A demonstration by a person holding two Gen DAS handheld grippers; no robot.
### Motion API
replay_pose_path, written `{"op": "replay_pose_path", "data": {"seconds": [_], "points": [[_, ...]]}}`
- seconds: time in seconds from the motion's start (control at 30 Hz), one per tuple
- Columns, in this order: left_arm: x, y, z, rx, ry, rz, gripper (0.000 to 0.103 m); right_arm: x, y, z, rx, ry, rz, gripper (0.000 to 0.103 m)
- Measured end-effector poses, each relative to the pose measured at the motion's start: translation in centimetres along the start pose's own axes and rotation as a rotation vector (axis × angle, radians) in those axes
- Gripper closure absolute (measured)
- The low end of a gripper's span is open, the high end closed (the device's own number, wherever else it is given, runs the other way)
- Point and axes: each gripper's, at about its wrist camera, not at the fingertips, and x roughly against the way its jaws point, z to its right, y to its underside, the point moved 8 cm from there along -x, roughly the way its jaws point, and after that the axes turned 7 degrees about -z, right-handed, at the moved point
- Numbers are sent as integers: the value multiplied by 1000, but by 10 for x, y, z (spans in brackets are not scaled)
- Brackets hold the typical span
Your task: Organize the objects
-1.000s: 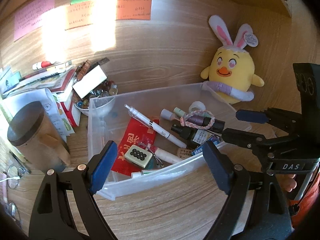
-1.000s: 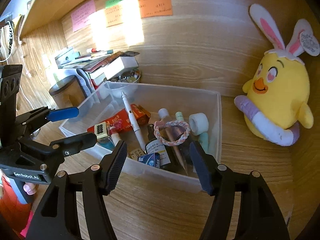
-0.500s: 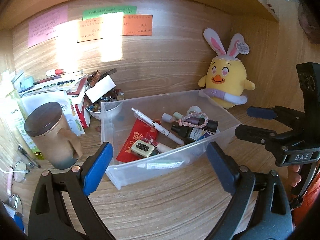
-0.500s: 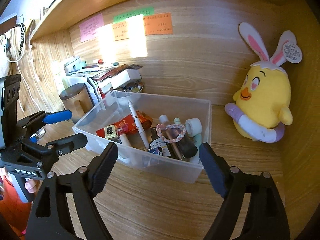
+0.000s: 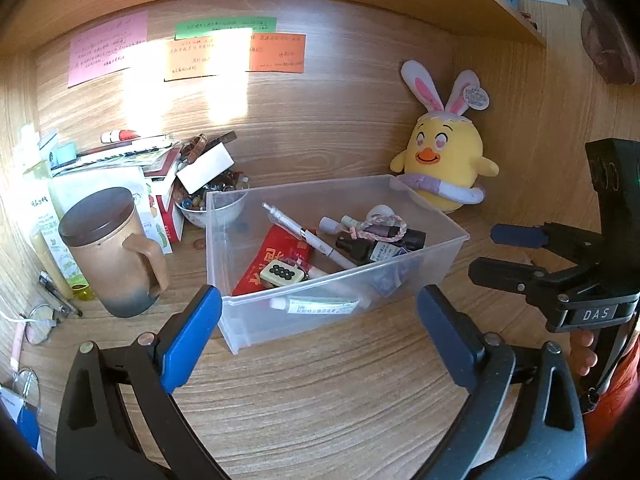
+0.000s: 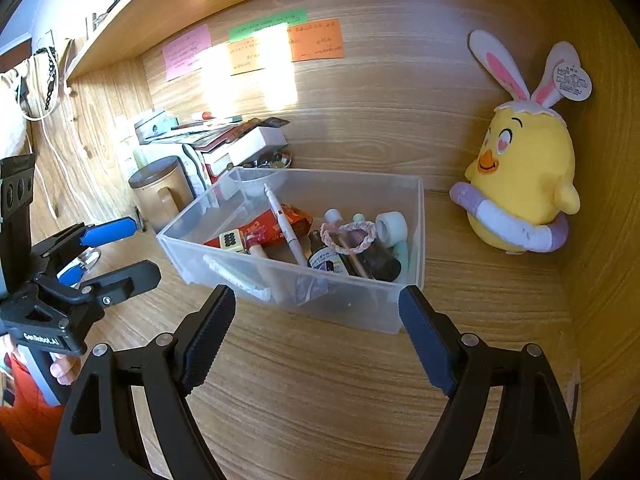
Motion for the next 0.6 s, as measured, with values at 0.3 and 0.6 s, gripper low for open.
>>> {"op": "replay_pose_path", "data": {"seconds": [0.3,0.6], "points": [[1,3,1,0,0,-2,3,1,-1,-8,23,-9,4,21],[1,2,2,1,2,2,3,2,-1,-11,22,-13,3,21]]}}
